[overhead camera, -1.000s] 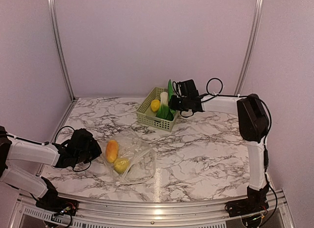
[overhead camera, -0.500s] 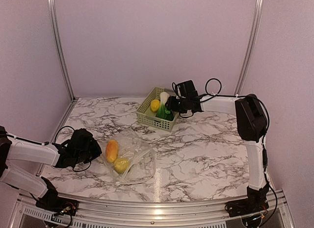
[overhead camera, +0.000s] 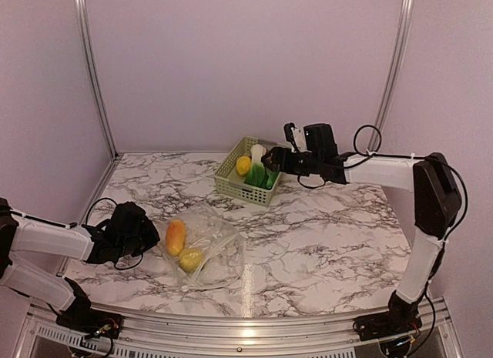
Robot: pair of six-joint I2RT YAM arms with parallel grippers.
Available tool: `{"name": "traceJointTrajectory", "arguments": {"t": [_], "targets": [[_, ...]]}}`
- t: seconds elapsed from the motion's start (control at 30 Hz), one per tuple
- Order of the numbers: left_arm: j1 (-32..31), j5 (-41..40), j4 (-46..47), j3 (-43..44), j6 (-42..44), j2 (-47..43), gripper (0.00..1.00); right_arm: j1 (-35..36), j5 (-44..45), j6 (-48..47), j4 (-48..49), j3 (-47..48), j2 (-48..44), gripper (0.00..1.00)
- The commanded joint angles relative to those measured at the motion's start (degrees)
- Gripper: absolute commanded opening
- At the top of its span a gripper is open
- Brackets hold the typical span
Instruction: Open the zip-top bag and remove the fake food
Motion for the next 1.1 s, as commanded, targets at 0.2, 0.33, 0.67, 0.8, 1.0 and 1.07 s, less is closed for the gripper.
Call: {"name": "traceJointTrajectory", "arguments": {"t": [0.2,0.33,0.67,0.8,1.0,1.07], "targets": [[0.3,-0.1,-1.6,-1.2,-0.1,-1.6,0.0,8.6,-8.6,-6.3,10.7,-21.8,-18.4,0.69],[0.3,-0.1,-2.2,-1.2,-0.1,-2.3,0.0,12.9,-9.4,-6.6,11.8,-28.6,-23.2,0.6],[0.3,0.7,-2.7,-1.4,0.2,-3.0,0.0,24.4,-7.0,-10.2,22.1,-42.4,-23.3,0.48],[0.2,1.5,-2.6,-1.4,0.6,-2.8,0.0,26.5,-5.9,-13.0,30.2,-41.8,-15.9,0.48],[0.2,2.5,-2.8,-0.8,1.4,-2.4,0.0,29.6,-4.2,-18.7,35.3,-34.9,-4.2,0.45],[0.2,2.9,-2.7,-0.7,1.5,-2.2,0.0,30.2,-3.9,-19.9,36.8,-32.8,-1.1,0.45]]}}
